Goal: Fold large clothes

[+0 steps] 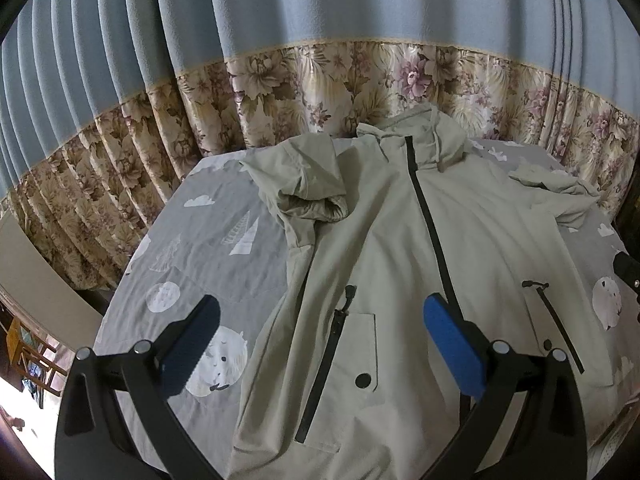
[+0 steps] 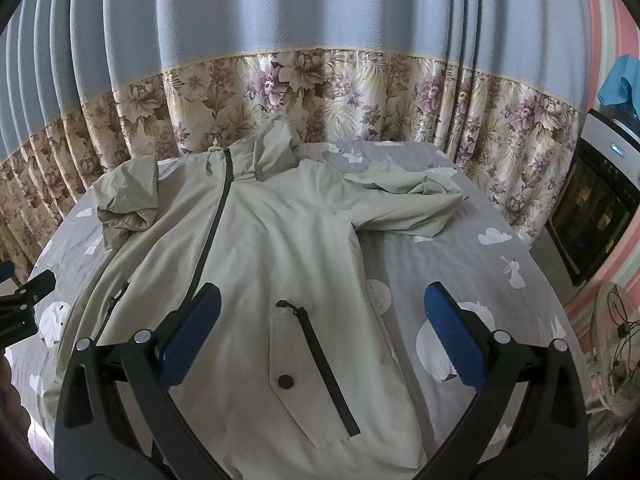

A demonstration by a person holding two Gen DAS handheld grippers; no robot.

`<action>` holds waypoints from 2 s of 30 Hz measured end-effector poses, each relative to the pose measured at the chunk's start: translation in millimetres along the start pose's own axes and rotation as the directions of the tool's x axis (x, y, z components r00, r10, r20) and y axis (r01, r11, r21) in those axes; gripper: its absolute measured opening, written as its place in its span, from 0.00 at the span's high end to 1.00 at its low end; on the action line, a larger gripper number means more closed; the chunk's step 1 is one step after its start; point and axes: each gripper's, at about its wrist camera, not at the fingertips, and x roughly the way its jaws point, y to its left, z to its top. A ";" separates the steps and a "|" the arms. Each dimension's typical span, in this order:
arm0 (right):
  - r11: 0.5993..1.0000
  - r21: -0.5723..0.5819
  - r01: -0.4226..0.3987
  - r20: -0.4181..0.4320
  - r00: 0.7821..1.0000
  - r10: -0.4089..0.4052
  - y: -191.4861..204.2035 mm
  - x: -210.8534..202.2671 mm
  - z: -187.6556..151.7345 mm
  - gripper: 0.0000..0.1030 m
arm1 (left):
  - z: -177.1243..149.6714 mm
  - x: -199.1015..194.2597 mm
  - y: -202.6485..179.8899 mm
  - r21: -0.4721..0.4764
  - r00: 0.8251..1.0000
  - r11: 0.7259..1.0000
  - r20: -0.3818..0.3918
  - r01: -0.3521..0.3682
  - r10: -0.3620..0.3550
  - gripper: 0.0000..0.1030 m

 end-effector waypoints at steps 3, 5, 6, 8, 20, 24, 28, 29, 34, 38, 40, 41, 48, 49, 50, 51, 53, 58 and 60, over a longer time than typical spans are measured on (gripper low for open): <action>1.000 0.002 -0.003 0.001 1.000 0.003 0.7 -0.8 0.4 0.03 | 0.1 1.0 0.7 0.000 1.000 1.000 0.000 0.002 -0.002 0.01; 1.000 0.002 0.000 0.000 1.000 0.000 0.3 0.7 0.9 0.03 | 0.2 0.8 0.4 -0.001 1.000 1.000 0.000 0.001 -0.001 0.01; 1.000 0.002 0.000 0.000 1.000 0.000 1.2 -0.2 0.6 0.03 | 0.2 -0.1 0.2 -0.001 1.000 1.000 0.000 0.002 -0.002 0.01; 1.000 0.002 0.001 -0.003 1.000 -0.001 0.4 1.6 1.4 0.03 | 0.0 0.0 0.0 0.000 1.000 1.000 0.000 0.002 -0.002 0.01; 0.999 -0.041 0.006 -0.042 0.999 -0.008 -5.0 30.4 4.9 0.03 | 9.8 20.9 12.0 0.007 1.000 1.000 -0.021 -0.015 0.015 0.01; 0.997 -0.071 0.015 -0.002 1.000 -0.015 -6.3 33.5 6.0 0.03 | 12.0 25.6 20.8 -0.016 0.997 0.998 0.033 -0.065 0.065 0.01; 0.991 -0.135 0.004 0.025 1.000 -0.001 -0.7 38.4 11.6 0.03 | 17.2 31.7 28.0 -0.029 0.995 0.996 0.049 -0.084 0.085 0.01; 0.991 -0.137 0.005 0.022 1.000 -0.002 -0.4 40.1 13.2 0.03 | 19.1 34.8 28.8 -0.021 0.997 0.997 0.034 -0.074 0.075 0.01; 0.991 -0.091 -0.097 0.022 0.995 0.100 0.1 49.0 24.2 0.03 | 23.3 58.1 34.7 -0.016 0.997 1.000 -0.074 0.017 -0.018 0.01; 0.983 -0.119 -0.137 0.000 0.990 0.138 14.8 65.6 34.0 0.03 | 27.3 73.7 38.8 -0.017 0.996 0.999 -0.077 0.033 -0.034 0.01; 0.973 -0.145 -0.177 -0.011 0.984 0.178 28.2 73.6 40.3 0.03 | 30.2 79.9 36.6 0.014 0.998 1.000 -0.066 0.000 0.001 0.01; 0.967 -0.160 -0.196 -0.017 0.980 0.196 35.8 78.3 43.6 0.03 | 31.7 82.2 35.8 0.030 0.998 0.999 -0.058 -0.025 0.027 0.01; 0.943 -0.198 -0.268 -0.062 0.963 0.261 74.7 119.6 64.3 0.07 | 49.4 107.1 56.2 0.057 0.997 0.996 -0.021 -0.075 0.076 0.01; 0.941 -0.194 -0.278 -0.062 0.961 0.271 79.7 125.6 68.6 0.07 | 54.3 112.9 65.1 0.050 0.996 0.995 -0.016 -0.083 0.084 0.01; 0.937 -0.200 -0.286 -0.067 0.958 0.279 86.1 132.3 72.5 0.06 | 57.9 117.3 71.6 0.044 0.996 0.995 -0.011 -0.093 0.094 0.01; 0.933 -0.207 -0.293 -0.070 0.956 0.285 90.5 136.6 74.1 0.06 | 62.0 122.6 78.6 0.036 0.995 0.994 -0.004 -0.101 0.101 0.01; 0.919 -0.235 -0.317 -0.079 0.949 0.307 106.6 150.2 78.4 0.07 | 70.7 134.9 94.7 0.013 0.995 0.995 0.004 -0.100 0.100 0.01; 0.854 -0.304 -0.422 -0.181 0.906 0.383 161.3 191.7 79.6 0.35 | 81.1 164.6 119.1 -0.010 0.999 0.999 -0.031 -0.042 0.042 0.01; 0.821 -0.324 -0.470 -0.232 0.881 0.412 181.8 203.9 76.6 0.49 | 81.5 177.6 122.6 -0.004 0.997 1.000 -0.072 -0.020 0.020 0.01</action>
